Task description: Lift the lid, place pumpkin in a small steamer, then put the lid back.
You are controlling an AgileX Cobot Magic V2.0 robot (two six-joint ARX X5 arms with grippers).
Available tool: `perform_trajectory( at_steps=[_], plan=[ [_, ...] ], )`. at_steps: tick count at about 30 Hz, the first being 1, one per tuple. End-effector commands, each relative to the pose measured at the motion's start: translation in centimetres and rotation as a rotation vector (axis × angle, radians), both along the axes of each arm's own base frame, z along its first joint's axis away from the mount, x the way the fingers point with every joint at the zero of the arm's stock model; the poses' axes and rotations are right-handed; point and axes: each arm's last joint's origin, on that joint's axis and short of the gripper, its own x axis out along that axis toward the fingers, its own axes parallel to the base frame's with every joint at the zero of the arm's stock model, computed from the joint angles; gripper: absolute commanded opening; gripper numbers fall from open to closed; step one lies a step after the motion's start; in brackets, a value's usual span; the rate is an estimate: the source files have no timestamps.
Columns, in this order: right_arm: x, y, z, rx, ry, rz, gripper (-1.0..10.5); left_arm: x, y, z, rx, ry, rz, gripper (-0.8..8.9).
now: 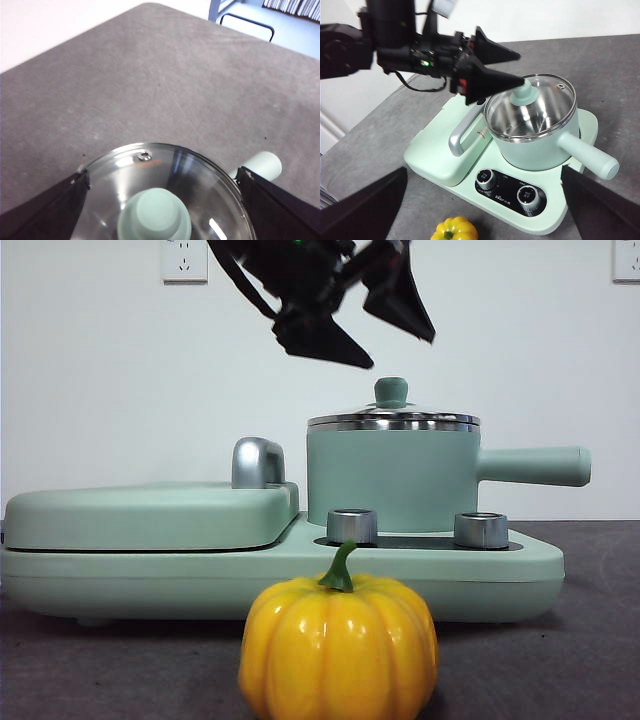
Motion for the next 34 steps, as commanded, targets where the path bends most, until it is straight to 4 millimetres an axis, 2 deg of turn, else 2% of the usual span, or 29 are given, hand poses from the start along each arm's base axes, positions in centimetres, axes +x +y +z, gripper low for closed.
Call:
perform_trajectory(
  at_steps=[1, 5, 13, 17, 23, 30, 34],
  plan=[
    [-0.1, 0.0, 0.5, -0.003, -0.024, 0.009, 4.9, 0.3, -1.0, -0.3, 0.005, -0.026, -0.015, 4.65],
    [-0.1, 0.0, 0.5, -0.003, -0.024, 0.008, 4.9, 0.7, -1.3, -1.2, 0.037, -0.018, 0.011, 4.65],
    [-0.1, 0.0, 0.5, -0.003, -0.024, 0.008, 4.9, 0.8, -1.4, -1.8, 0.051, -0.004, 0.015, 4.62],
    [-0.1, 0.0, 0.5, -0.003, -0.024, 0.008, 4.9, 0.6, -1.8, -2.2, 0.064, 0.012, 0.006, 3.98],
    [-0.1, 0.0, 0.5, -0.003, -0.026, 0.008, 4.9, 0.5, -2.2, -2.8, 0.083, 0.026, -0.001, 3.9],
    [-0.1, 0.0, 0.5, -0.001, -0.024, 0.007, 4.9, 0.5, -2.3, -2.9, 0.105, 0.013, 0.043, 1.84],
    [-0.1, 0.0, 0.5, -0.001, -0.024, 0.007, 4.9, 0.5, -2.2, -2.9, 0.107, 0.009, 0.052, 1.0]
  ],
)
